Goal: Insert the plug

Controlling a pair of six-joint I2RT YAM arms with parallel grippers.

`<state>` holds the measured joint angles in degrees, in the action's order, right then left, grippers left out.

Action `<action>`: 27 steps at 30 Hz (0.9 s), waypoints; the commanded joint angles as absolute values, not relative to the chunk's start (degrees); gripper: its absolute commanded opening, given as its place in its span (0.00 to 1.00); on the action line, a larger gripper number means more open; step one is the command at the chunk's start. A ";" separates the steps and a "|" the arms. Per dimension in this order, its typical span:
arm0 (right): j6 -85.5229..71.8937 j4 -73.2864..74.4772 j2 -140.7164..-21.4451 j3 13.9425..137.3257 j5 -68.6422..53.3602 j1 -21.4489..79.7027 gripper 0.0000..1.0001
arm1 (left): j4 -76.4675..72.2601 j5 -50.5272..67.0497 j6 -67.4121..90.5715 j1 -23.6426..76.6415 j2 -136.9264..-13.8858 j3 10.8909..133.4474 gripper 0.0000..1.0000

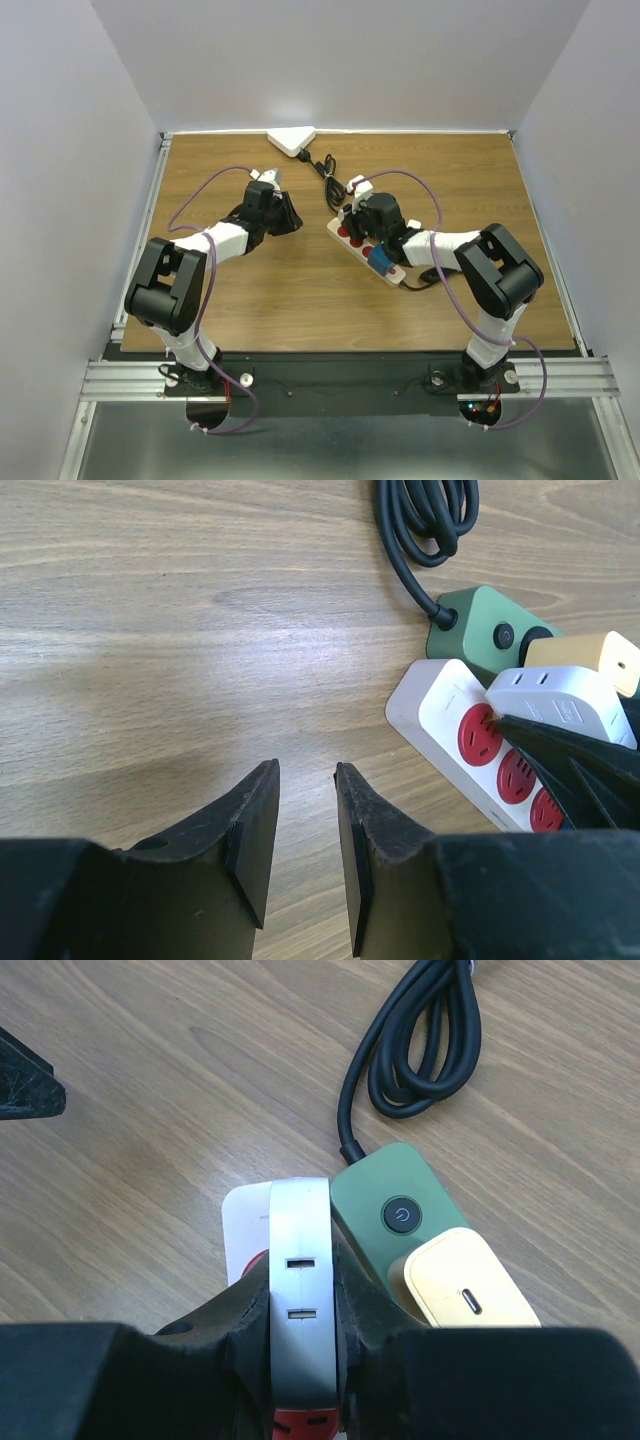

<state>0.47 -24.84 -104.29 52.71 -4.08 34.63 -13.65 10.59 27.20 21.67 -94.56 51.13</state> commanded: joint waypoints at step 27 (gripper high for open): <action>-9.49 -5.63 -115.13 48.78 -0.88 39.02 0.00 | -12.92 10.02 25.49 21.88 -89.39 53.61 0.40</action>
